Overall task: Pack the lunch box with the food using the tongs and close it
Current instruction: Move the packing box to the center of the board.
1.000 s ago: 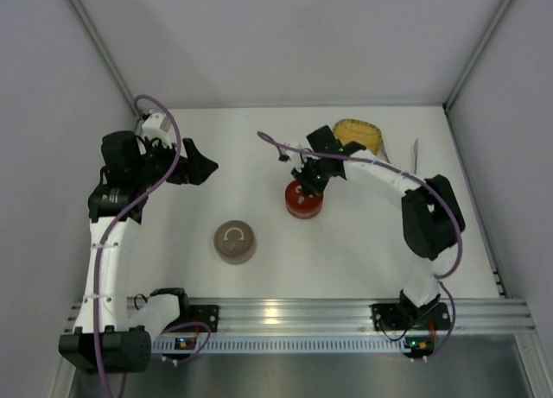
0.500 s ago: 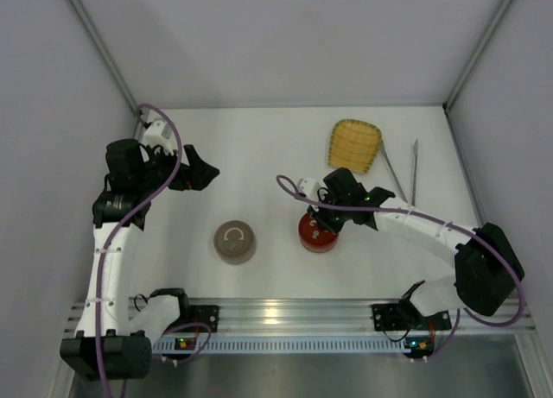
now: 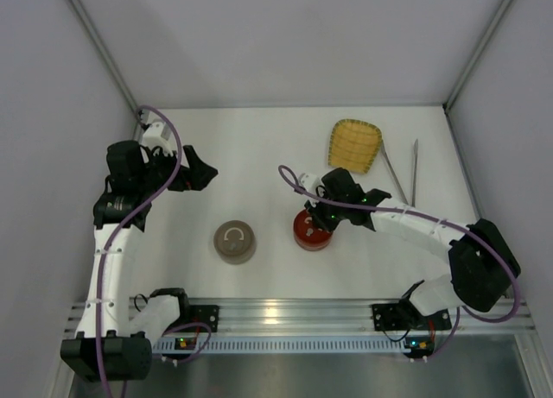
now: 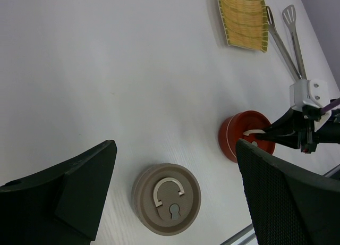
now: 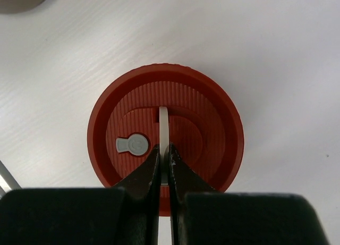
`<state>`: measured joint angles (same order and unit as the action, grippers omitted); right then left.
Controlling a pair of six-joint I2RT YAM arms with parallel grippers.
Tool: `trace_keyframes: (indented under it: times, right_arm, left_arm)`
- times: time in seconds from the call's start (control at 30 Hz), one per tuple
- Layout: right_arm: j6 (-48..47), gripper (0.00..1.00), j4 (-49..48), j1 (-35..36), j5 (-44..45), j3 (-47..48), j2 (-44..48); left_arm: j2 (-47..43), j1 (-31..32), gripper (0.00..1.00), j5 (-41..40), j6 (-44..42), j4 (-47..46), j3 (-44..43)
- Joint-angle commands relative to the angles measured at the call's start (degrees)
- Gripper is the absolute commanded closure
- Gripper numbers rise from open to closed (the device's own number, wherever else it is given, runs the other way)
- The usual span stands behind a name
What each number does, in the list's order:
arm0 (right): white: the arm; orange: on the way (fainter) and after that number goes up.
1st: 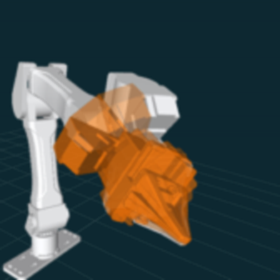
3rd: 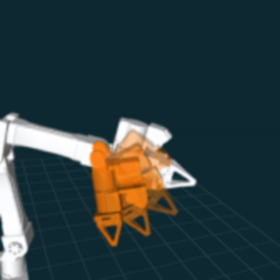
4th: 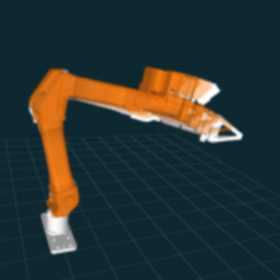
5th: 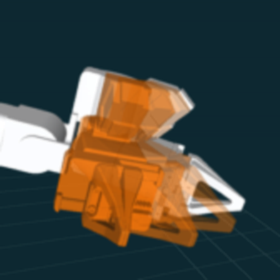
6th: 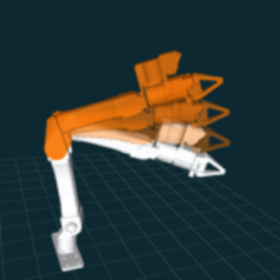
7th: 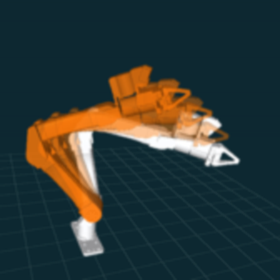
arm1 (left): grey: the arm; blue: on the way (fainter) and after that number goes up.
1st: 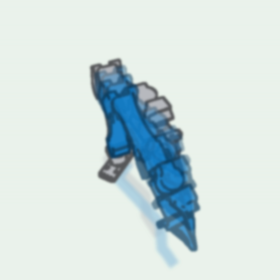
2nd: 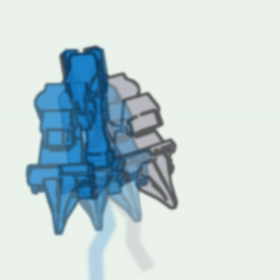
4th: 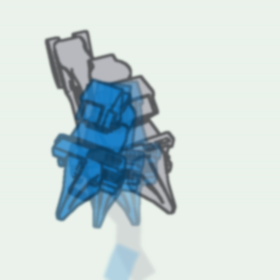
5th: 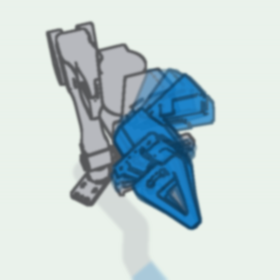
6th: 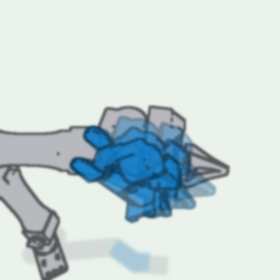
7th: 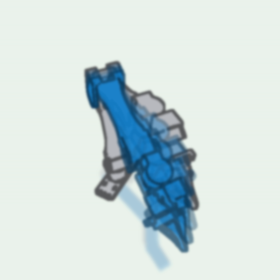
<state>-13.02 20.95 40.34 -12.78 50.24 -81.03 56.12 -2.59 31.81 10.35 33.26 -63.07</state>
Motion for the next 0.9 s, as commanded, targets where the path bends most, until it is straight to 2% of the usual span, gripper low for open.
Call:
trace_keyframes:
  times: [0.0, 0.1, 0.23, 0.37, 0.4, 0.43, 0.53, 0.6, 0.87]
  right_arm:
    - [9.74, 1.00, -0.03, 0.27, 4.06, -0.93, -1.76]
    - [18.35, 1.00, -0.12, 0.71, 5.57, -1.37, -1.85]
    - [24.42, 1.00, -0.64, 1.23, 4.34, -1.90, -2.72]
    - [25.76, 1.00, -3.46, 1.50, 0.66, -2.78, -2.55]
    - [25.50, 0.95, -3.20, 1.50, 0.12, -2.52, -2.90]
    - [25.41, 0.81, -3.20, 1.50, -0.14, -2.51, -2.99]
    - [25.32, 0.70, -4.25, 1.50, -0.06, -3.39, -0.98]
    - [24.80, 0.68, -4.43, 1.50, -0.14, -3.83, 0.17]
    - [21.19, 0.46, -3.46, 1.41, 2.05, -4.10, 6.32]
  left_arm:
    - [-0.66, 0.04, 0.02, -1.31, 0.81, -2.49, 0.31]
    - [-0.66, 0.04, 0.02, -1.75, 1.34, -3.11, 0.58]
    - [-0.40, 0.04, 0.02, -2.54, 1.43, -3.64, 0.84]
    - [0.04, 0.04, 0.02, -2.81, 1.08, -3.72, 0.84]
    - [0.04, 0.04, 0.02, -2.81, 1.08, -3.72, 0.84]
    - [0.22, 0.04, 0.02, -2.90, 1.08, -3.72, 0.84]
    - [0.13, -0.05, 0.02, -2.98, 1.08, -3.81, 1.19]
    - [0.22, 0.04, 0.02, -2.63, 1.08, -3.99, 1.37]
    - [0.75, 0.04, 0.02, -1.49, 1.25, -4.25, 1.11]
